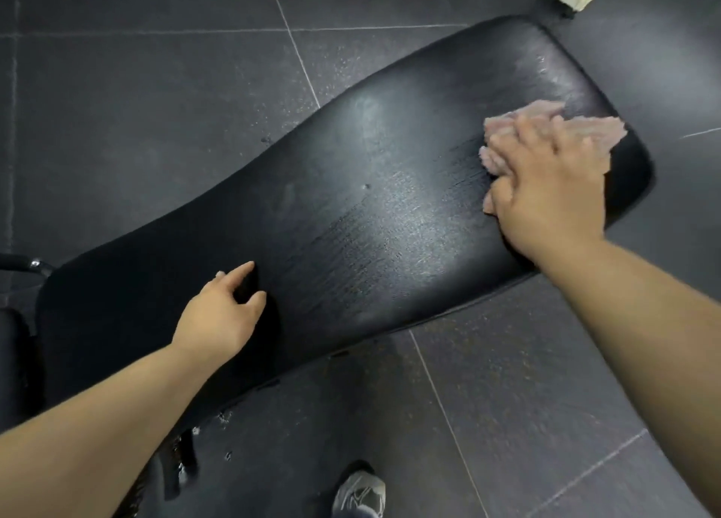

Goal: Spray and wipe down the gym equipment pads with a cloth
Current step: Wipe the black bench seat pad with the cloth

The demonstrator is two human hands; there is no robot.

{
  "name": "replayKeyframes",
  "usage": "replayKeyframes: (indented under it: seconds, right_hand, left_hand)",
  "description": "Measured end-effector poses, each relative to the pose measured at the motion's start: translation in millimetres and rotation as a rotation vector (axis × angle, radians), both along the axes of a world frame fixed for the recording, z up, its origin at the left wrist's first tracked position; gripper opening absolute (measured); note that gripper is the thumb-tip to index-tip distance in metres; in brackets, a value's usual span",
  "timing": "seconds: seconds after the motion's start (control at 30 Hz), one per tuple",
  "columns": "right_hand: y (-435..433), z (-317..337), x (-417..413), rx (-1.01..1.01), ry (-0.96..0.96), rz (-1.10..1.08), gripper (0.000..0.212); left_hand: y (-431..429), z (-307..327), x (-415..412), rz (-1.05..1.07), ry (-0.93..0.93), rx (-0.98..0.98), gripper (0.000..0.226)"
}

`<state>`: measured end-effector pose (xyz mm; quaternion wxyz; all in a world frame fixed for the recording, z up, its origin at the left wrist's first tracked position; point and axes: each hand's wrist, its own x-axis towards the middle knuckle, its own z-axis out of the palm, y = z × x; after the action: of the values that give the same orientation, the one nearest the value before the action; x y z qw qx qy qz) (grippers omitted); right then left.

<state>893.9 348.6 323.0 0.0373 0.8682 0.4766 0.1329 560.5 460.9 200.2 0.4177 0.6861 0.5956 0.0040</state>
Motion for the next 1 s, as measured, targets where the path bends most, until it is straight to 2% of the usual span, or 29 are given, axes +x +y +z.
replayKeyframes:
  seconds: [0.1, 0.17, 0.2, 0.3, 0.33, 0.43, 0.5, 0.57, 0.63, 0.7, 0.77, 0.8, 0.87, 0.9, 0.93, 1.0]
  right_hand:
    - [12.8, -50.3, -74.2, 0.151, 0.017, -0.139, 0.062]
    - [19.2, -99.9, -156.4, 0.138, 0.090, 0.019, 0.063]
    - [22.7, -125.6, -204.8, 0.092, 0.135, 0.136, 0.064]
    - [21.6, -181.8, -313.7, -0.279, 0.299, 0.484, 0.063]
    - [21.5, -187.8, -321.3, -0.354, 0.296, 0.562, 0.061]
    - [28.5, -177.5, -286.6, -0.266, 0.245, 0.693, 0.061]
    - [30.4, -146.1, -217.1, -0.242, 0.189, 0.520, 0.061]
    - [35.7, -105.8, -139.7, -0.125, 0.105, 0.222, 0.054]
    - [48.7, -76.0, -99.5, -0.032, 0.124, 0.052, 0.053]
    - [72.0, -88.5, -124.5, 0.038, 0.103, -0.091, 0.061]
    - [98.7, -133.4, -204.0, 0.013, 0.123, -0.162, 0.067]
    - [107.5, -157.5, -254.9, -0.039, 0.139, -0.051, 0.070]
    - [104.2, -214.1, -358.0, -0.170, 0.141, 0.305, 0.072]
    - [94.1, -236.8, -397.5, -0.301, 0.215, 0.488, 0.071]
    - [83.2, -247.8, -422.0, -0.437, 0.290, 0.630, 0.067]
    - [66.6, -256.3, -425.7, -0.507, 0.409, 0.800, 0.058]
  left_hand:
    - [-6.2, -10.5, -11.8, -0.037, -0.013, 0.075, 0.056]
    - [-6.0, -22.7, -30.4, -0.042, -0.048, 0.078, 0.054]
    - [-4.0, -32.5, -45.7, -0.039, -0.023, 0.080, 0.053]
    - [3.5, -63.8, -91.1, 0.073, 0.031, 0.002, 0.053]
    - [5.6, -73.2, -105.1, 0.103, 0.023, -0.033, 0.053]
    - [10.0, -96.6, -147.9, 0.110, 0.058, -0.086, 0.056]
    - [10.3, -104.4, -157.7, 0.154, 0.091, -0.148, 0.060]
    - [8.8, -109.7, -167.6, 0.213, 0.055, -0.219, 0.065]
    - [7.7, -113.9, -181.6, 0.225, 0.014, -0.220, 0.070]
    - [8.0, -120.2, -193.5, 0.222, 0.000, -0.167, 0.073]
    - [9.2, -128.1, -209.0, 0.211, 0.016, -0.150, 0.074]
    - [9.7, -132.1, -216.1, 0.211, 0.024, -0.154, 0.075]
    - [6.5, -142.2, -232.9, 0.200, 0.008, -0.159, 0.074]
    - [3.7, -147.1, -240.9, 0.182, -0.014, -0.154, 0.072]
    - [1.3, -150.6, -246.2, 0.161, -0.031, -0.146, 0.070]
    - [-0.1, -155.5, -257.3, 0.128, -0.044, -0.143, 0.068]
